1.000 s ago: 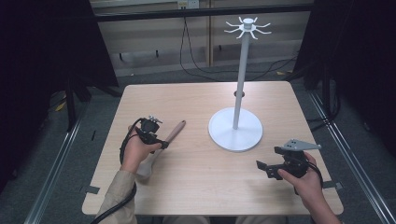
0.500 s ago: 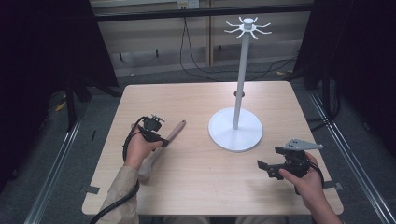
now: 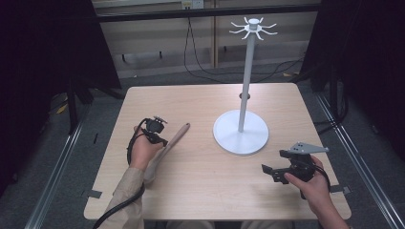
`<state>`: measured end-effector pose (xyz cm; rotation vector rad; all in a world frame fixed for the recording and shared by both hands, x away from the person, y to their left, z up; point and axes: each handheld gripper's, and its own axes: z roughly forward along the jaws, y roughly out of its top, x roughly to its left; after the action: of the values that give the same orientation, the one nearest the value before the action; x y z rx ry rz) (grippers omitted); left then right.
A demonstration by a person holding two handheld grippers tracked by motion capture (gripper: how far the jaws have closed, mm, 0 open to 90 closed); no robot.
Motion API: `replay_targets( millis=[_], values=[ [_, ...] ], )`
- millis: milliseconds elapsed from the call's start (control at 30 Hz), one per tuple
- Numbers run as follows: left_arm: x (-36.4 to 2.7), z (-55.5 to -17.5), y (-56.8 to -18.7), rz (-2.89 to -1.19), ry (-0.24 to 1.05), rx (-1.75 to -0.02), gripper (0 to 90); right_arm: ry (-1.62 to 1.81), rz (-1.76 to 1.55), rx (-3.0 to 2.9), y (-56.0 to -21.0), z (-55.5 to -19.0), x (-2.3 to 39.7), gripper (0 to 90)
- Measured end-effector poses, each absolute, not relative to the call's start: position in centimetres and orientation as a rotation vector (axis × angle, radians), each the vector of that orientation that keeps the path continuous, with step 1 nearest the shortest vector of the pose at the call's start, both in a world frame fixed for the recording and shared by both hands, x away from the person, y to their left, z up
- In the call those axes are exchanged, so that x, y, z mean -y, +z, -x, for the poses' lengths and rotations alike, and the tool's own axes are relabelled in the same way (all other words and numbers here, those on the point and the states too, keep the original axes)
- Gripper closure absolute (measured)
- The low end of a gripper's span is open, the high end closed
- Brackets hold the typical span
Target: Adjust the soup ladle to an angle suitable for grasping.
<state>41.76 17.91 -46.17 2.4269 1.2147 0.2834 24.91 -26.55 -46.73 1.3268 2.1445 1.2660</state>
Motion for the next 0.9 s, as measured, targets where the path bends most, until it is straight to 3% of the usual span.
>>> replay_targets(
  millis=[900],
  values=[
    [-16.8,-41.4,-47.0,-2.387,0.130,-1.114,90.0,1.291,-1.320,-2.138,-46.4,-24.9,26.4,4.7]
  ],
)
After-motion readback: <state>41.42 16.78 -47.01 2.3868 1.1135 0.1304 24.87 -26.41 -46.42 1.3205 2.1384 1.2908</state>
